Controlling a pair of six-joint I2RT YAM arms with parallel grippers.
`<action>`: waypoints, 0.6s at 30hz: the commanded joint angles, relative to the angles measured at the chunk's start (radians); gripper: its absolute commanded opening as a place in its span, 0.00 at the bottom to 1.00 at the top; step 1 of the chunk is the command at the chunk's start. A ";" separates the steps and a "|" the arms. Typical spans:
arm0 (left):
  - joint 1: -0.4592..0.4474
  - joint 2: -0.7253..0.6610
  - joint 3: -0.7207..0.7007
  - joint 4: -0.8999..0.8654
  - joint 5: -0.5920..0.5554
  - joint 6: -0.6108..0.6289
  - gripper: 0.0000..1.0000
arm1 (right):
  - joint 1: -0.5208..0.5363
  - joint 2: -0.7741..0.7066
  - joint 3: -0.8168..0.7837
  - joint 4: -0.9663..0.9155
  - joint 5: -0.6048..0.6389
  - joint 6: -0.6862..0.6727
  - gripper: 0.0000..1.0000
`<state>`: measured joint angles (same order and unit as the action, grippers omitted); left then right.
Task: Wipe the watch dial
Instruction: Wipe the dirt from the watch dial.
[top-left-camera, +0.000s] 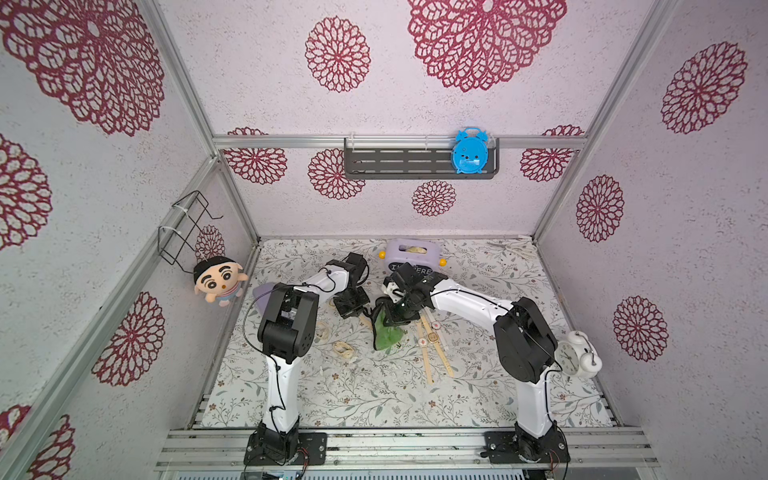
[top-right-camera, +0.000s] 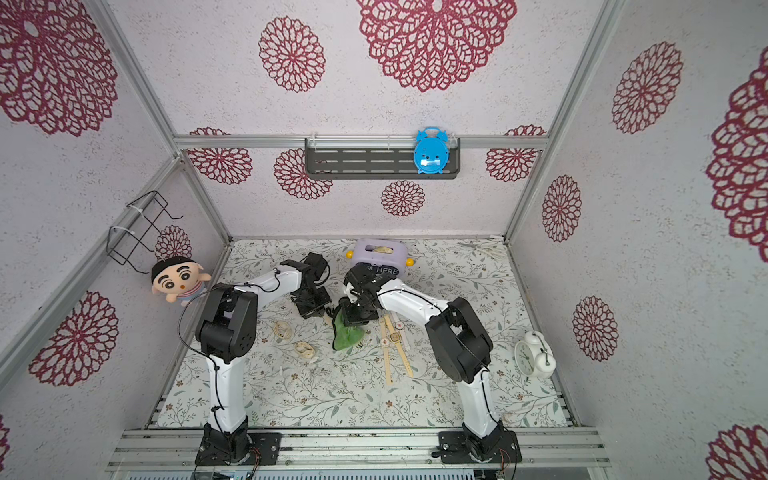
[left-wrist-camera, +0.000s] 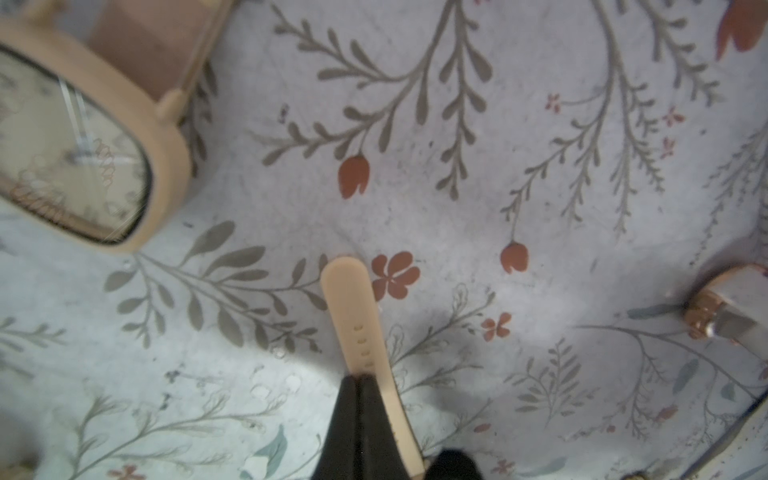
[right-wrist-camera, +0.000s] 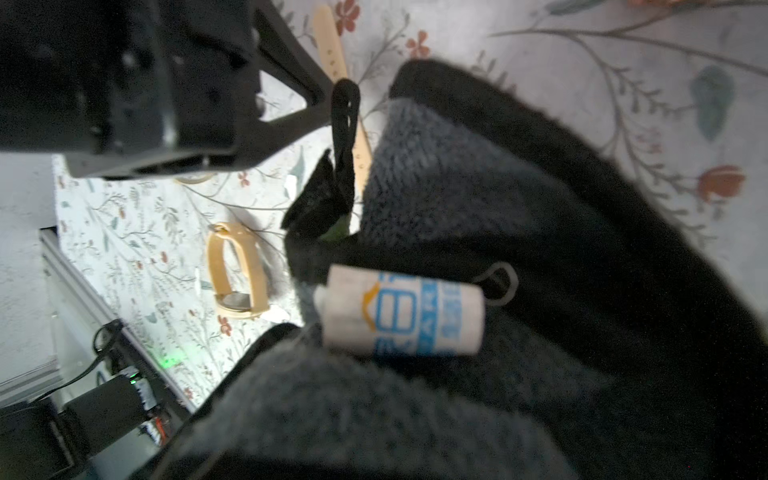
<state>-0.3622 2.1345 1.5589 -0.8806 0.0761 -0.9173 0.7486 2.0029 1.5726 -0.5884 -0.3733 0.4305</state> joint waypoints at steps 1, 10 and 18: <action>-0.030 0.047 -0.026 0.061 0.016 -0.008 0.00 | -0.002 0.006 0.052 0.066 -0.086 0.044 0.00; -0.035 0.046 -0.030 0.058 0.015 -0.011 0.00 | 0.004 0.141 0.086 0.089 -0.089 0.039 0.00; -0.035 0.050 -0.036 0.062 0.016 -0.008 0.00 | 0.043 0.191 0.004 0.032 0.027 -0.034 0.00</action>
<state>-0.3672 2.1342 1.5574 -0.8795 0.0662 -0.9260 0.7662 2.1738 1.6241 -0.4820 -0.4316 0.4427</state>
